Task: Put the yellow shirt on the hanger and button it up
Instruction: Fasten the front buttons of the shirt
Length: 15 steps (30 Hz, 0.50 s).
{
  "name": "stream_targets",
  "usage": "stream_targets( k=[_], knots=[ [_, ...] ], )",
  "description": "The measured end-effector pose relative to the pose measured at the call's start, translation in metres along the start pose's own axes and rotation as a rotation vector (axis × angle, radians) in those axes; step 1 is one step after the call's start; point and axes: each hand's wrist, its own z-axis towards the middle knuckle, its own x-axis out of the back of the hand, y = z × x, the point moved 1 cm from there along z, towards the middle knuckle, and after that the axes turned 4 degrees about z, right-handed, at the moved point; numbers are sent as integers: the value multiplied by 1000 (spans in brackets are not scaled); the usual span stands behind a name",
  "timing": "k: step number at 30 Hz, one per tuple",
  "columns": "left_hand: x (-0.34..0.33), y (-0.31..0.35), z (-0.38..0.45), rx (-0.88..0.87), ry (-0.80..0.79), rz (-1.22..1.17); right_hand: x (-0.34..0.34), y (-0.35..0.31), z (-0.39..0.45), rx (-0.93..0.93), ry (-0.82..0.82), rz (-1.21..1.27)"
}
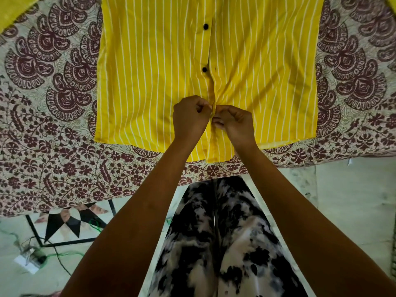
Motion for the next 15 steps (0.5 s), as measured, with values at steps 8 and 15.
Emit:
stream_targets(
  k=[8,15],
  knots=[
    [0,3,-2,165,-58,-238,5,0,14,125,-55,-160],
    [1,13,-8,512,-174,-766,-4,2,1,467,130,-424]
  ],
)
